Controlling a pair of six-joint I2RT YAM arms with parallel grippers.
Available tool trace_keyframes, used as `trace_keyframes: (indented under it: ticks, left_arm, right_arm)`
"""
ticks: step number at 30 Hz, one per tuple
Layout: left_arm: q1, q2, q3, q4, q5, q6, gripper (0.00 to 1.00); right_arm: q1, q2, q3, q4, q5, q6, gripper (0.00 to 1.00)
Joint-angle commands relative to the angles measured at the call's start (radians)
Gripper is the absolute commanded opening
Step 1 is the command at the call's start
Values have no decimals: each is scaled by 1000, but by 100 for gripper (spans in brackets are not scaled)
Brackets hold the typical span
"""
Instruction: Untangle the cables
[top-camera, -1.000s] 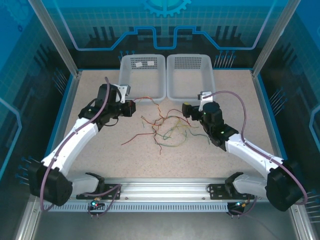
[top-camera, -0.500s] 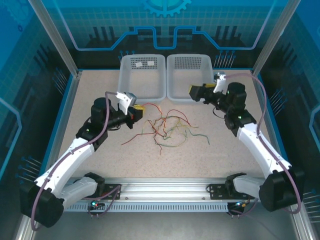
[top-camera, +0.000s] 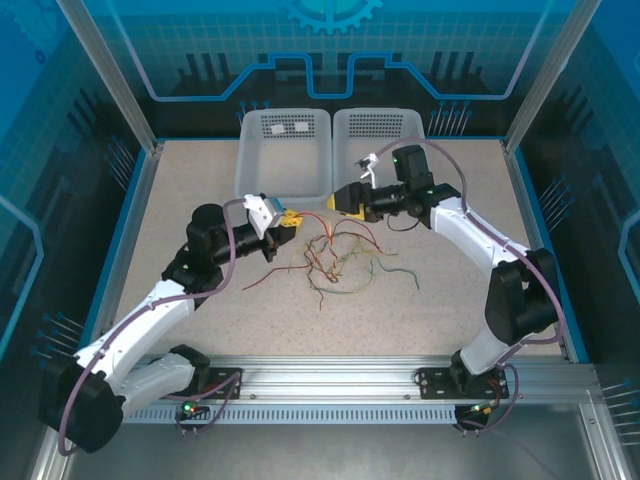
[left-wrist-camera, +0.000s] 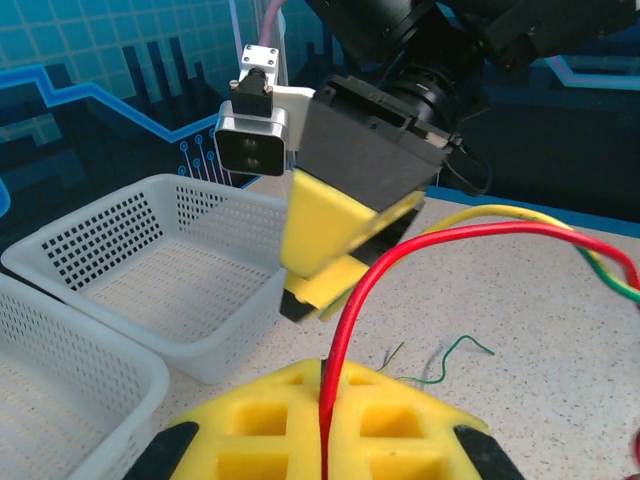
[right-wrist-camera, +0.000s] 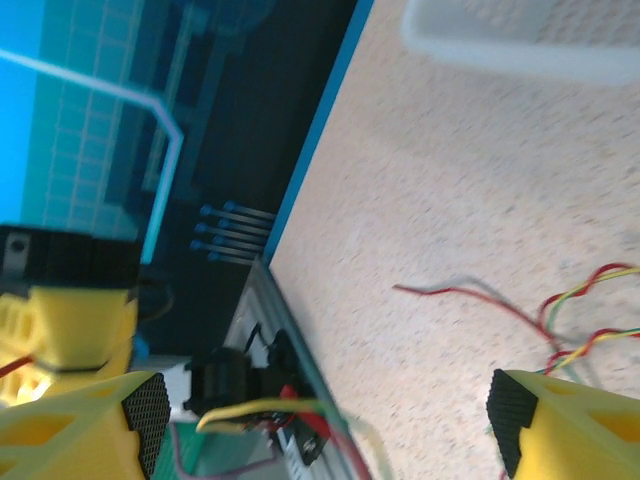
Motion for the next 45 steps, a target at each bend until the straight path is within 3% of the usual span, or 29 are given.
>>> trace_keyframes:
  ticks: [1, 7, 15, 21, 27, 32, 36, 41, 45]
  left_arm:
    - [-11, 11, -1, 57, -24, 42, 0]
    - [-13, 19, -18, 82, -54, 45, 0]
    - [-14, 32, -33, 100, -62, 40, 0]
    - [-20, 31, -39, 116, -73, 35, 0]
    - [-23, 19, -46, 117, -81, 32, 0]
    - [-25, 11, -57, 117, -94, 34, 0]
    - [-25, 12, -63, 129, -108, 33, 0]
    - [-24, 4, -81, 160, -139, 25, 0]
    - [-23, -17, -95, 161, -247, -3, 0]
  right_arm:
    - [2, -26, 28, -30, -72, 28, 86]
    - [11, -39, 7, 57, -127, 170, 85]
    - [13, -112, -18, 81, -103, 231, 85]
    - [46, -69, 24, 80, -140, 277, 81]
    - [97, -20, 27, 129, -143, 319, 55]
    - [97, -25, 37, 141, -140, 323, 17]
    - [90, -22, 49, 116, -126, 312, 0]
    - [58, -29, 46, 52, -57, 256, 0]
    - [-17, -95, 30, -38, 104, 163, 0]
